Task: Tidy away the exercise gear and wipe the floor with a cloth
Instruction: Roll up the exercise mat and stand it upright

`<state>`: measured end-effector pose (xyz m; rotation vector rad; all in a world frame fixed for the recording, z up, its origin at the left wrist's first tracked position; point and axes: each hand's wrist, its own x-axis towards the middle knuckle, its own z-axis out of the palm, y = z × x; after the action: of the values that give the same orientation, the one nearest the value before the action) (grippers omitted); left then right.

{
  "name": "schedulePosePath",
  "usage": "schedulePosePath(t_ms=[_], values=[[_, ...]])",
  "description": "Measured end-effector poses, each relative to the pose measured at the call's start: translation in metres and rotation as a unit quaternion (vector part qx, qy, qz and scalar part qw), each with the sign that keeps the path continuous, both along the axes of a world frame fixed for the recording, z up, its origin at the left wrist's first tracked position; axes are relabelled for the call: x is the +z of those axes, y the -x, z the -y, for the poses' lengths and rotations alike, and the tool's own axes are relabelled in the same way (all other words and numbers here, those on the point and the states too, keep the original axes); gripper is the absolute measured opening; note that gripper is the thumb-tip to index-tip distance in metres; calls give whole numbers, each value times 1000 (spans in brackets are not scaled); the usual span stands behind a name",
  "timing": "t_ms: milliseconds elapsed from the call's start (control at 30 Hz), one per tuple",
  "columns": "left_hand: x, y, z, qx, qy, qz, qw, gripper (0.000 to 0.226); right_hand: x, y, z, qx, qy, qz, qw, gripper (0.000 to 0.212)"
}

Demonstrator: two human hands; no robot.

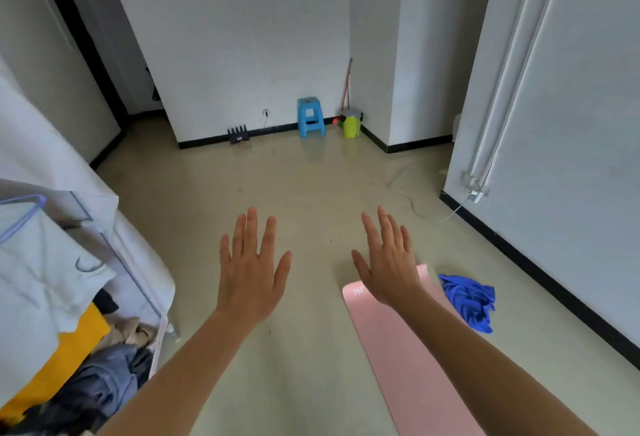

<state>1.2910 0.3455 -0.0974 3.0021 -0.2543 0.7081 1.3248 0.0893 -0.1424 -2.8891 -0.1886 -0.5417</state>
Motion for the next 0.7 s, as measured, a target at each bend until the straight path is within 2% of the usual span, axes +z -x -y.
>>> schedulePosePath(t_ms=[233, 400, 533, 700], values=[[-11, -190, -85, -5, 18, 14, 1000, 69, -17, -187, -72, 1, 34, 4, 999, 73], [-17, -338, -104, -87, 14, 1, 996, 68, -36, -296, -85, -92, 3, -17, 996, 75], [-7, -450, -72, -193, -4, -6, 981, 67, -35, -341, -57, -184, -5, -25, 983, 75], [-28, -562, 26, -317, -16, -12, 948, 65, -51, -369, 17, -306, -12, -15, 952, 75]])
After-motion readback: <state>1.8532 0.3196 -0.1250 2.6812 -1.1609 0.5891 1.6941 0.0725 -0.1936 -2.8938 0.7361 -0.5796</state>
